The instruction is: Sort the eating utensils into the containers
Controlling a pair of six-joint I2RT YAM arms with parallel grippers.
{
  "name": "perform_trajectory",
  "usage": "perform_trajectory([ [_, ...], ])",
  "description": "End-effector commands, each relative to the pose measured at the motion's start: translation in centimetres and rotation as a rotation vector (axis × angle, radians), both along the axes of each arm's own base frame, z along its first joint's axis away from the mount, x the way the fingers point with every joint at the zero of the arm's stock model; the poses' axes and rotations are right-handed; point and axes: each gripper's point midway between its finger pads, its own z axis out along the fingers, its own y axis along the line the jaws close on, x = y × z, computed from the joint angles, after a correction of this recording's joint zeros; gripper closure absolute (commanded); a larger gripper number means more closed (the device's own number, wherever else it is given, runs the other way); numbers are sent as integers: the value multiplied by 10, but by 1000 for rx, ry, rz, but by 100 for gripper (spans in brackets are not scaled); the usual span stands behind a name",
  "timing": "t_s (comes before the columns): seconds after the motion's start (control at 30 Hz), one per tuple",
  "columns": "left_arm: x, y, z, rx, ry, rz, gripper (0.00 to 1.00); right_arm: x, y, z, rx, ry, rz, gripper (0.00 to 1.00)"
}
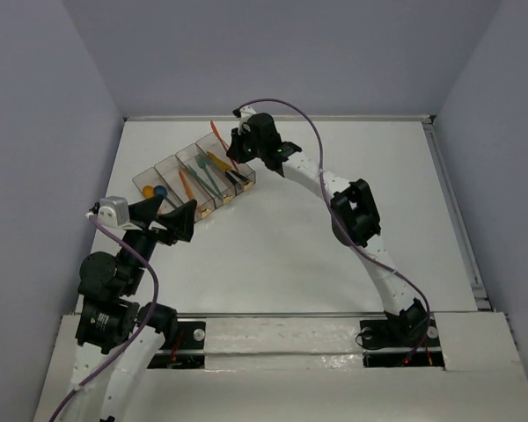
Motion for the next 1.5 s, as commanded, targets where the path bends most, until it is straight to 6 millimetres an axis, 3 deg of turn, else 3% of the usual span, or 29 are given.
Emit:
perform_trajectory([
  [0.0, 0, -1, 12, -5, -46, -8, 1, -4, 18, 24, 46, -33, 49, 100],
  [0.07, 0, -2, 12, -7, -46, -8, 1, -3, 17, 19, 34, -36, 45, 93],
  [0.2, 1, -2, 11, -4, -42, -10, 1, -3, 12, 22, 27, -49, 29, 55],
  [0.27, 1, -2, 11, -4, -42, -7, 1, -3, 8, 35, 30, -68, 9, 44],
  [0.33, 2, -1, 11, -3, -42, -5, 1, -6, 5, 55, 48, -91, 7, 38],
  [0.53, 1, 2, 12, -6, -48, 12, 1, -31, -13, 122, 124, -167, 9, 36],
  [0.6, 1, 4, 13, -7, -56, 17, 1, -51, -32, 165, 198, -249, -9, 28],
  [0.63, 0, 4, 14, -8, -58, 20, 1, -62, -42, 164, 190, -235, -18, 18],
  [0.67, 0, 5, 14, -8, -60, 23, 1, -71, -51, 182, 232, -277, -27, 16],
  [0.7, -1, 6, 15, -11, -64, 29, 1, -94, -74, 186, 236, -279, -52, 16],
  [0.73, -1, 8, 16, -16, -69, 40, 1, -108, -85, 191, 251, -294, -54, 0],
  [0.8, -3, 13, 18, -23, -78, 60, 1, -130, -112, 202, 268, -328, -96, 0],
  [0.83, -4, 15, 20, -29, -86, 71, 1, -155, -139, 206, 278, -330, -133, 0],
  [0.9, -6, 17, 21, -36, -98, 76, 1, -181, -168, 212, 321, -335, -181, 0],
  [0.93, -7, 18, 22, -41, -103, 83, 1, -212, -192, 216, 357, -364, -183, 0],
  [1.0, -8, 20, 23, -52, -104, 87, 1, -235, -224, 223, 410, -383, -250, 0],
  [1.03, -10, 20, 25, -56, -109, 86, 1, -261, -250, 226, 451, -394, -283, 0],
  [1.13, -13, 19, 32, -56, -114, 76, 1, -289, -292, 227, 484, -420, -373, 0],
  [1.17, -15, 20, 33, -53, -109, 78, 1, -307, -311, 227, 498, -424, -397, 0],
  [1.3, -26, 25, 50, -63, -130, 86, 1, -329, -351, 208, 505, -404, -507, 0],
  [1.47, -28, 18, 42, -73, -104, 47, 1, -330, -345, 184, 531, -354, -490, 0],
])
